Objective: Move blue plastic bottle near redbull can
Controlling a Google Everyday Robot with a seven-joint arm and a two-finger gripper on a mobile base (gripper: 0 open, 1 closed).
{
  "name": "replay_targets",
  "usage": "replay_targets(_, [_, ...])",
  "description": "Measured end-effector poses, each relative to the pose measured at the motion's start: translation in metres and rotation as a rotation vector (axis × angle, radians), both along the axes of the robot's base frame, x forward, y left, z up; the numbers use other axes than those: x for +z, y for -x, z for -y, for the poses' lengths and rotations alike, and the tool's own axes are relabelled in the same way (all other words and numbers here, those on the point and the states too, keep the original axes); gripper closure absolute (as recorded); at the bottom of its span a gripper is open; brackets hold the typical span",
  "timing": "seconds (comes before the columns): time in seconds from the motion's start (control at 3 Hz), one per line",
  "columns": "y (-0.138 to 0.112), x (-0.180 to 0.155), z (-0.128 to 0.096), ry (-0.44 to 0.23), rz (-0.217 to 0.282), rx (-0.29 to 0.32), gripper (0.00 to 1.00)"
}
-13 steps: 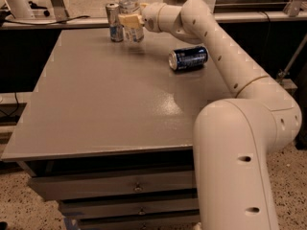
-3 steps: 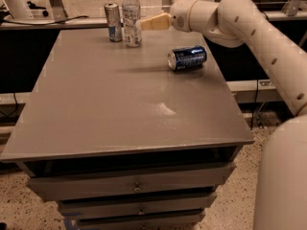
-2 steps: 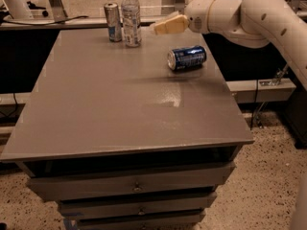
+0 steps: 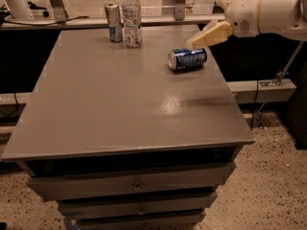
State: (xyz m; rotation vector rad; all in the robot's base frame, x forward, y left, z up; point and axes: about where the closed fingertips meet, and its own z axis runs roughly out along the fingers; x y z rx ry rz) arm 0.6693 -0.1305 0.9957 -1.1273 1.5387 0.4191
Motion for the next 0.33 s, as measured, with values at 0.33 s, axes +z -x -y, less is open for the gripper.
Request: replay_targets(0.33, [0.0061, -0.0038, -0.0040, 0.014, -0.014, 0.027, 0.00])
